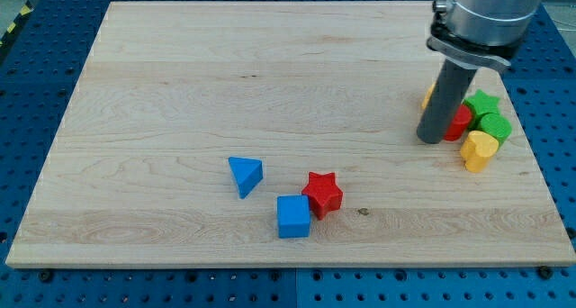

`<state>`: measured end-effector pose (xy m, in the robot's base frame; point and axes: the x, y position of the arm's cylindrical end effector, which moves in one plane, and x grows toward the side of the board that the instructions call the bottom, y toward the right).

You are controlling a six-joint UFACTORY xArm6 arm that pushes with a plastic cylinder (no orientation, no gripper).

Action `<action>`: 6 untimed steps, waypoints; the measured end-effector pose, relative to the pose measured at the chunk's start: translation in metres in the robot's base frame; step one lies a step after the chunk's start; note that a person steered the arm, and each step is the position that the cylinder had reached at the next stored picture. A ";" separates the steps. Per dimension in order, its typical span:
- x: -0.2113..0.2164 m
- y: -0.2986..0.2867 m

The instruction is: Separate the red star from the blue cube

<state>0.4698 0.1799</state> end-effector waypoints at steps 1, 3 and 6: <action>0.005 0.003; 0.092 -0.031; 0.126 -0.161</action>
<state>0.5958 0.0188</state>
